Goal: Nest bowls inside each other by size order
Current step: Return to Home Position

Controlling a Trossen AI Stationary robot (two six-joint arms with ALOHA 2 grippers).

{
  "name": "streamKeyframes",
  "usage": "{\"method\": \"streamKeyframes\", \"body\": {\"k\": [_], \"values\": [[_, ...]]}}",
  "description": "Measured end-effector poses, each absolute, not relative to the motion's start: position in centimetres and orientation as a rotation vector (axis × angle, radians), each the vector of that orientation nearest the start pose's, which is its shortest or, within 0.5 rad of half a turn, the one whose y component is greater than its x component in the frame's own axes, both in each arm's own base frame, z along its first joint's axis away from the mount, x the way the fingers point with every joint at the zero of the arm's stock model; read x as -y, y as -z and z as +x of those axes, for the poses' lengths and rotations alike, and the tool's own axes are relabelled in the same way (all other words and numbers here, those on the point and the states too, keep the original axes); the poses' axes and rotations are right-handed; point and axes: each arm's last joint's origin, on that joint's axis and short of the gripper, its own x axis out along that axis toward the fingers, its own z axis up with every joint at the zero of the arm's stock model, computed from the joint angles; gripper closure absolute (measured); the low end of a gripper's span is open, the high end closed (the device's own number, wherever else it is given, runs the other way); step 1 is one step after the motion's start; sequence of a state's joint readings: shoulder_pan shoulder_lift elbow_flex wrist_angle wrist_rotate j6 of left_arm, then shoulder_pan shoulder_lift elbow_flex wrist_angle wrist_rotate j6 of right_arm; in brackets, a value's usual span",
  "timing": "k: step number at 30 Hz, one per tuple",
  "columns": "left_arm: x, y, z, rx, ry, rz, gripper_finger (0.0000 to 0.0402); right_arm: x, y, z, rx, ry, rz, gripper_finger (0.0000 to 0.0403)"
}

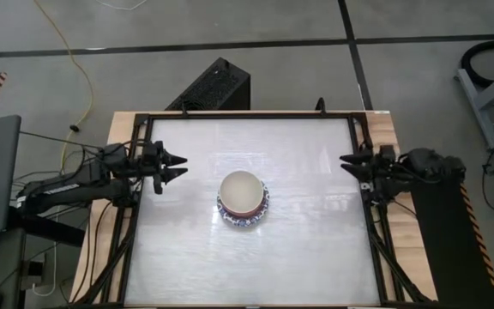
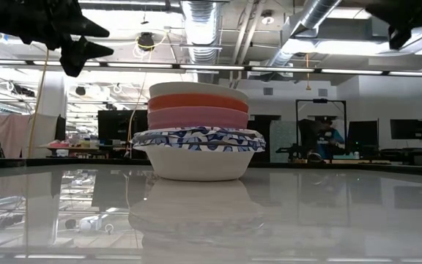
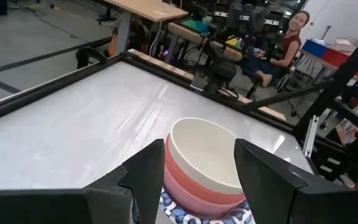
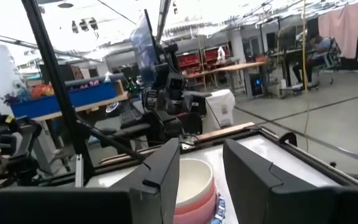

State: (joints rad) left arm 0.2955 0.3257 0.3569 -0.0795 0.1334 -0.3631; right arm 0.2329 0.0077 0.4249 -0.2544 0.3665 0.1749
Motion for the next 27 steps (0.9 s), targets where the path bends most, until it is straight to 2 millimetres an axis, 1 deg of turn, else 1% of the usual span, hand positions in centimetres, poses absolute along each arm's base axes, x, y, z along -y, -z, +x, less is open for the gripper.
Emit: {"method": "streamKeyframes", "body": {"k": [3, 5, 8, 12, 16, 20, 24, 27], "values": [[-2.8, -25.1, 10.6, -0.017, -0.172, -0.374, 0.0219, -0.3, -25.8, 6.1, 0.156, 0.151, 0.221, 0.0258], [-2.8, -25.1, 10.6, -0.018, -0.169, -0.382, 0.0219, -0.4, -24.1, 6.9, 0.136, 0.178, 0.216, 0.0258], [-2.8, -25.0, 10.6, -0.027, -0.160, -0.392, 0.0219, -0.6, -22.6, 7.7, 0.160, 0.197, 0.251, 0.0258], [-2.8, -24.7, 10.6, -0.061, -0.165, -0.409, 0.0219, -0.7, -20.7, 8.5, 0.132, 0.198, 0.295, 0.0258], [-2.8, -24.4, 10.5, -0.080, -0.167, -0.418, 0.0219, -0.8, -20.3, 8.7, 0.168, 0.194, 0.310, 0.0258], [-2.8, -24.1, 10.6, -0.080, -0.163, -0.421, 0.0219, -0.8, -19.5, 8.9, 0.155, 0.195, 0.306, 0.0258], [-2.8, -21.8, 11.1, -0.063, -0.136, -0.463, 0.0219, -0.9, -19.4, 9.0, 0.151, 0.190, 0.307, 0.0258], [-2.8, -20.2, 11.3, -0.037, -0.098, -0.500, 0.0219, -1.1, -19.4, 9.0, 0.142, 0.120, 0.291, 0.0261]]}}
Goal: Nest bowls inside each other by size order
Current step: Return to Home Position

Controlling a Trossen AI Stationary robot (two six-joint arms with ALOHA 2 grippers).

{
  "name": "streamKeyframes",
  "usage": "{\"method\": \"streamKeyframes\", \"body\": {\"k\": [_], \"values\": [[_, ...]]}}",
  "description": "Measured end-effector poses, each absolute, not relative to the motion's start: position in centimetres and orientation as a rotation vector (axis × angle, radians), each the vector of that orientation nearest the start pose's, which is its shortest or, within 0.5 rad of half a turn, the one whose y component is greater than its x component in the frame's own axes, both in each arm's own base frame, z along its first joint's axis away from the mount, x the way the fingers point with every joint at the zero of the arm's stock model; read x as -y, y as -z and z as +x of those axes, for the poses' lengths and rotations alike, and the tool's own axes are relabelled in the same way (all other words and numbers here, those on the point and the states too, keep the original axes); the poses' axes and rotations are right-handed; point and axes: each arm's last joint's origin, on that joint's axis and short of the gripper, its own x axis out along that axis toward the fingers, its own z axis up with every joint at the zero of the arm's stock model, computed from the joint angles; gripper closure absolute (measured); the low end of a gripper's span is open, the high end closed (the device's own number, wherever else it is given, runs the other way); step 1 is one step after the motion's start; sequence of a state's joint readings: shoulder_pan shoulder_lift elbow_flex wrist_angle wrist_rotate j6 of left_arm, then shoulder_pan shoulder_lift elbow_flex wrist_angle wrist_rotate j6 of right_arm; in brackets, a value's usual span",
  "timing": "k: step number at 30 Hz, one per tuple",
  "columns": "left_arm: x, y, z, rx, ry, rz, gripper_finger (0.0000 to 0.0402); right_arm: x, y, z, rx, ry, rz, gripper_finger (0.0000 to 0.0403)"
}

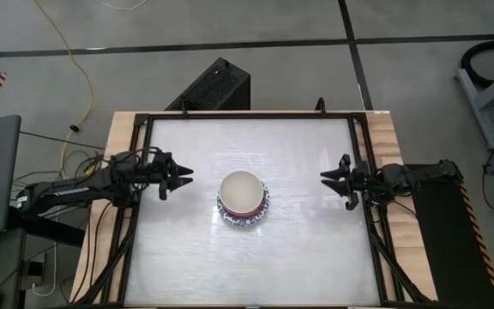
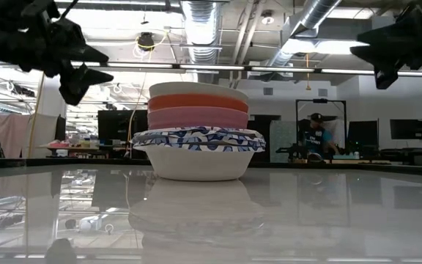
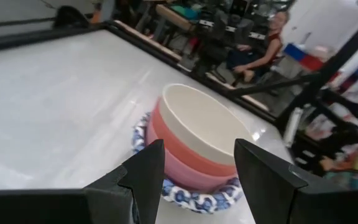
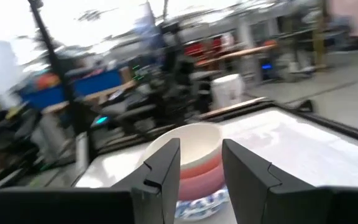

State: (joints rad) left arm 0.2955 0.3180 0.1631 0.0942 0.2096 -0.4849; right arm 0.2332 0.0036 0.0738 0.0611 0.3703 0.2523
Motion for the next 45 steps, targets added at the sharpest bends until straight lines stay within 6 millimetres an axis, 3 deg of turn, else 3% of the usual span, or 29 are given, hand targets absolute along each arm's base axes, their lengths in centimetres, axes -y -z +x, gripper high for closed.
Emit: {"method": "streamKeyframes", "body": {"k": [4, 8, 17, 33, 39, 45], "values": [[-2.7, -19.1, 11.4, -0.043, -0.038, -0.539, 0.0219, -1.4, -19.1, 9.1, 0.103, 0.015, 0.252, 0.0273], [-2.5, -18.5, 11.4, -0.073, 0.030, -0.556, 0.0219, -1.4, -18.3, 9.1, 0.022, 0.024, 0.209, 0.0286], [-2.6, -16.1, 11.3, -0.079, -0.040, -0.510, 0.0219, -1.4, -18.4, 9.1, 0.031, 0.023, 0.209, 0.0292], [-1.5, -16.2, 11.6, -0.030, -0.216, -0.412, 0.0219, -1.3, -17.1, 9.7, 0.050, 0.025, 0.142, 0.0292], [-1.4, -16.1, 11.6, -0.002, -0.263, -0.577, 0.0219, -0.5, -17.1, 9.7, 0.081, 0.174, 0.307, 0.0291], [-1.4, -15.9, 11.6, -0.022, -0.273, -0.637, 0.0219, -0.2, -17.1, 9.7, 0.087, 0.211, 0.324, 0.0291]]}}
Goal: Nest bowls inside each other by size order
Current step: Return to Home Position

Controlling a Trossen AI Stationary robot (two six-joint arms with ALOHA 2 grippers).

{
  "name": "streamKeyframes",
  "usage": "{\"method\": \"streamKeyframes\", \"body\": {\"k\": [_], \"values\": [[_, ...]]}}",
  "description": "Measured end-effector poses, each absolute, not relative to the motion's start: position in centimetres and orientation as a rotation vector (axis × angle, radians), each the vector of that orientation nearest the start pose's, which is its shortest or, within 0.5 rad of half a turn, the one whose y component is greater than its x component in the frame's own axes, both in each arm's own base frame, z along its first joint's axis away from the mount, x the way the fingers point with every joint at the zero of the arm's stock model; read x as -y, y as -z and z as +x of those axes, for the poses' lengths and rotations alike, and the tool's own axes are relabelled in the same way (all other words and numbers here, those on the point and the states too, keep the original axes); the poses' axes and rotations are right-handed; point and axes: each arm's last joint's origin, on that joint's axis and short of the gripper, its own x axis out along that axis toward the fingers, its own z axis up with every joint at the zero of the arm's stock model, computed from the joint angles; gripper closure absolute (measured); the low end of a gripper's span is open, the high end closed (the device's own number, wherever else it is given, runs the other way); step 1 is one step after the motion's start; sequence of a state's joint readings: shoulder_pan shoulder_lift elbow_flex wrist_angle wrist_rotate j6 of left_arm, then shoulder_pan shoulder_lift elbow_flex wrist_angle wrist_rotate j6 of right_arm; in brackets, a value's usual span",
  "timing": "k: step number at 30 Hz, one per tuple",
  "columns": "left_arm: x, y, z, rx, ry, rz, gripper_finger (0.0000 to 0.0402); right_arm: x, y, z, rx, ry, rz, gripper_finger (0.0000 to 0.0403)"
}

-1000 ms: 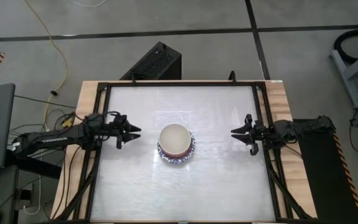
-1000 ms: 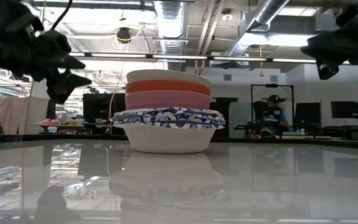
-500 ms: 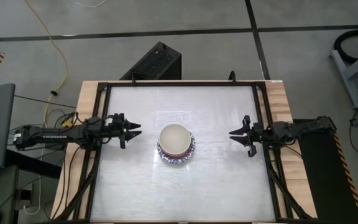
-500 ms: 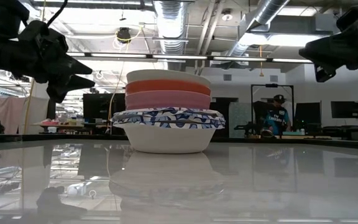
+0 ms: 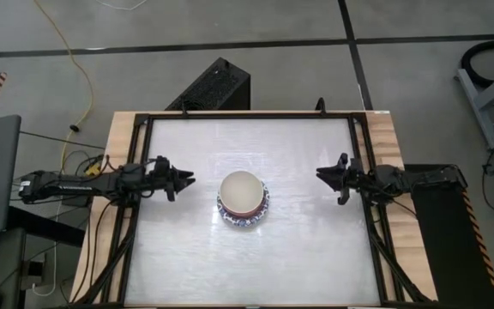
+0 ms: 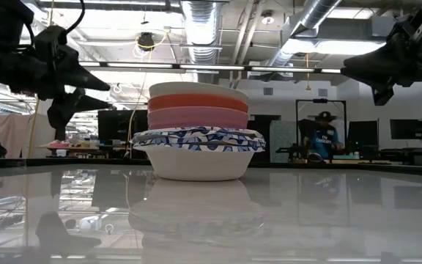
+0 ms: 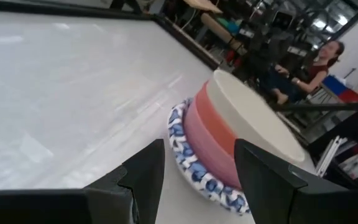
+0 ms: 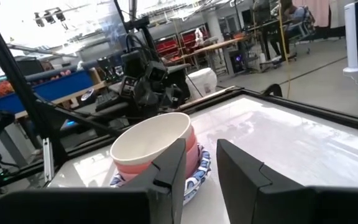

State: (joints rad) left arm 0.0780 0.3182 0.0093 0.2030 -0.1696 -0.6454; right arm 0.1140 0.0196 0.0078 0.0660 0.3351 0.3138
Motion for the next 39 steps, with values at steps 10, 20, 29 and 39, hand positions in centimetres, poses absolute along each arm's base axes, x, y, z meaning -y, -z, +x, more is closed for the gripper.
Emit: {"method": "streamKeyframes", "body": {"k": [10, 20, 29, 39], "values": [[-1.4, -14.4, 11.3, -0.179, -0.318, -0.630, 0.0219, -0.1, -17.1, 9.7, 0.086, 0.218, 0.324, 0.0291], [-1.3, -14.4, 11.3, -0.204, -0.320, -0.629, 0.0219, -0.1, -17.0, 9.7, 0.085, 0.219, 0.324, 0.0291], [-1.3, -14.4, 11.3, -0.207, -0.322, -0.628, 0.0219, -0.1, -17.0, 9.7, 0.084, 0.220, 0.324, 0.0291], [-1.4, -14.4, 11.3, -0.206, -0.324, -0.628, 0.0219, -0.1, -17.0, 9.7, 0.084, 0.220, 0.324, 0.0291]]}}
